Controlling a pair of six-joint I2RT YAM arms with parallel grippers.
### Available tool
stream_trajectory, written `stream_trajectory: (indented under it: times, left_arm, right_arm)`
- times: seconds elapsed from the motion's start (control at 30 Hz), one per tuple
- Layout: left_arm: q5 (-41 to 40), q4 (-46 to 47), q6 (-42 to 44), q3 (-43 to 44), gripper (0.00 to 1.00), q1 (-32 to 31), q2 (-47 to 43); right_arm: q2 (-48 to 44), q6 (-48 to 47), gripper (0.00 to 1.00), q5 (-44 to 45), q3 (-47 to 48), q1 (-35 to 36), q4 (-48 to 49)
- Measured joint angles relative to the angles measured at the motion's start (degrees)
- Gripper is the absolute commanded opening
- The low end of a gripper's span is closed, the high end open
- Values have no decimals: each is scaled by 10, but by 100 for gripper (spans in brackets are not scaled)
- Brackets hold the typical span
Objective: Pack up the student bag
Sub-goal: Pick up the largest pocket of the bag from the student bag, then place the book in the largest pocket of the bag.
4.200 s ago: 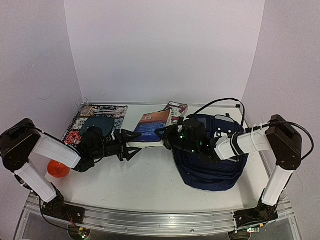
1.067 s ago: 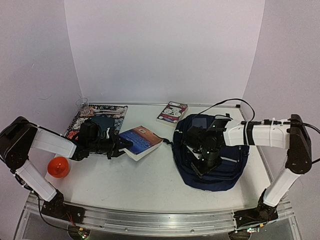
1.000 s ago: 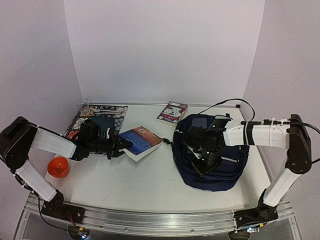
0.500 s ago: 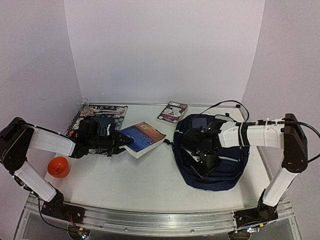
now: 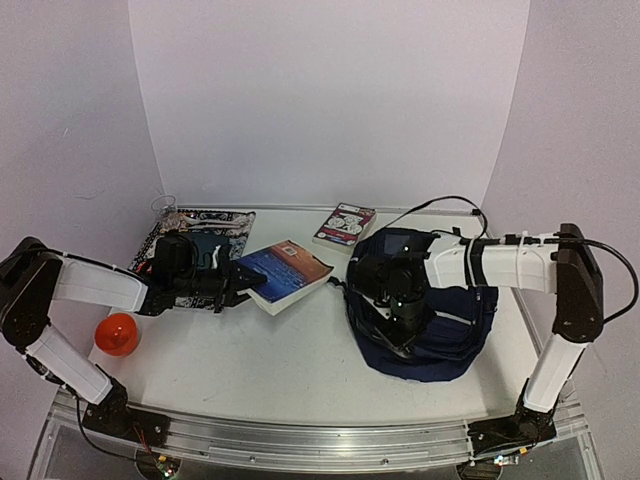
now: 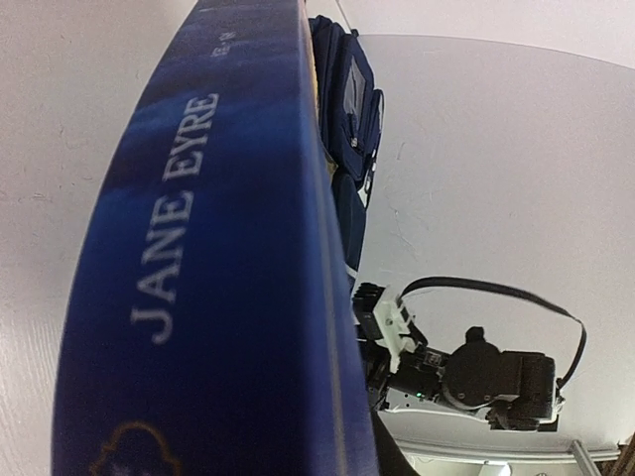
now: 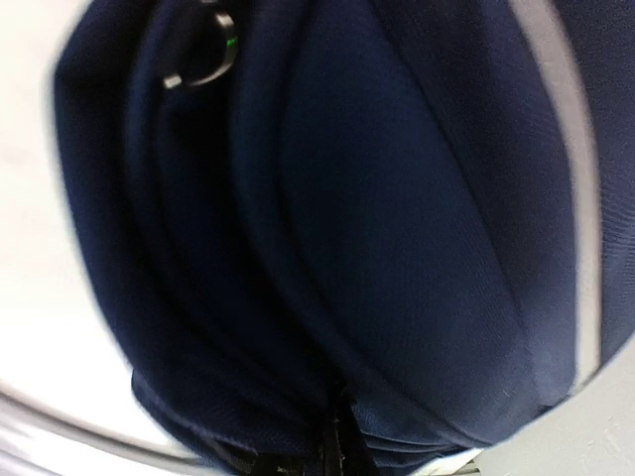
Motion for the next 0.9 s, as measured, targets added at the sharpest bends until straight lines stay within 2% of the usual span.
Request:
stream_trajectory:
  times: [0.3, 0.73, 0.9]
  left_arm:
    - [39, -24, 14, 0, 0, 6, -60]
    - [96, -32, -24, -41, 0, 10, -201]
    - [108, -72, -35, -62, 0, 10, -237]
  right_arm:
    - [-6, 27, 0, -4, 246, -1, -68]
    - [76, 70, 0, -8, 460, -1, -154]
    - [109, 91, 0, -3, 497, -1, -144]
